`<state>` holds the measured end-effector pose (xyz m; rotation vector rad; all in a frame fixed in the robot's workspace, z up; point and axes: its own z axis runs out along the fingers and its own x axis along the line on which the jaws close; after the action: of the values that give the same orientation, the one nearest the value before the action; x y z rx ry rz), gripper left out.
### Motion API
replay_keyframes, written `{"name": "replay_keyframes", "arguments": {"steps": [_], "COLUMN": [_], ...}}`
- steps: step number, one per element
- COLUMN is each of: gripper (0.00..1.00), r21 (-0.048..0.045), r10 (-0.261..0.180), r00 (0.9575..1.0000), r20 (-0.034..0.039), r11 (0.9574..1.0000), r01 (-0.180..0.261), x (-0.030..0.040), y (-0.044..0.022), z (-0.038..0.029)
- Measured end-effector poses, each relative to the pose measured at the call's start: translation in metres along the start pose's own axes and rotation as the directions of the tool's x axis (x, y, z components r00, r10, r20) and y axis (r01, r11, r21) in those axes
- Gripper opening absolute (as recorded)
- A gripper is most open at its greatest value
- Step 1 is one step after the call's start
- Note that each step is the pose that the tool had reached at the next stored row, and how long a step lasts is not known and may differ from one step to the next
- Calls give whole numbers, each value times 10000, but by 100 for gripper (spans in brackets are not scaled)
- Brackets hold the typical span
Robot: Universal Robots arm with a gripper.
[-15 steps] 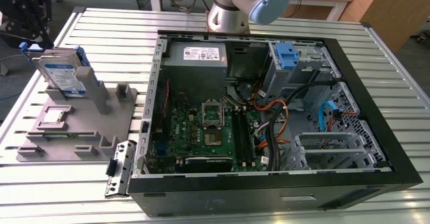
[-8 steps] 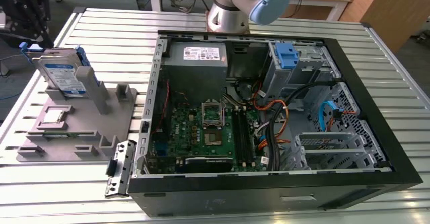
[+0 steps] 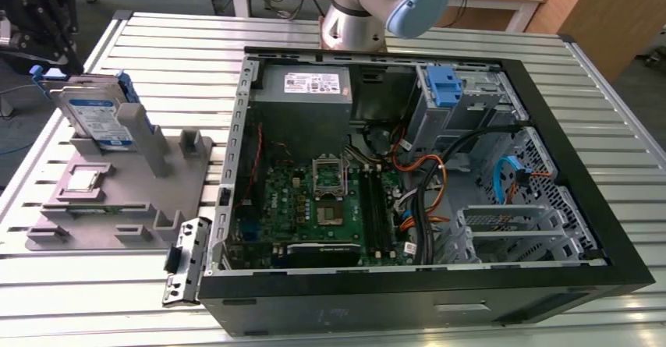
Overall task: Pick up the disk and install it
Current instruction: 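Pick up the disk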
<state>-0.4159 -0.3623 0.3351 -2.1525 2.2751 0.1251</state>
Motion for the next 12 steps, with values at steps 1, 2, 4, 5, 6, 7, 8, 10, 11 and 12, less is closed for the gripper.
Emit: {"name": "replay_keyframes", "arguments": {"steps": [1, 2, 4, 5, 6, 7, 8, 10, 11, 12], "gripper": [11, 11, 11, 11, 11, 11, 11, 23, 23, 29], "r21": [-1, -1, -1, -2, -2, -2, -2, -2, -2, -2], "r10": [12, 21, 23, 23, 23, 23, 23, 23, 24, 24], "r00": [10000, 10000, 10000, 10000, 10000, 10000, 10000, 10000, 10000, 10000], "r20": [0, 0, 0, 0, 0, 0, -1, 0, 0, 0], "r11": [10000, 10000, 10000, 10000, 10000, 10000, 10000, 10000, 10000, 10000], "r01": [-12, -21, -23, -23, -23, -23, -23, -23, -24, -24], "x": [0, 0, 0, 0, -1, 0, 0, 0, 0, 0], "y": [-3, -4, -4, -4, -4, -4, -4, -4, -4, -4], "z": [0, 0, 0, -1, -1, -1, -1, -1, -1, -1]}}
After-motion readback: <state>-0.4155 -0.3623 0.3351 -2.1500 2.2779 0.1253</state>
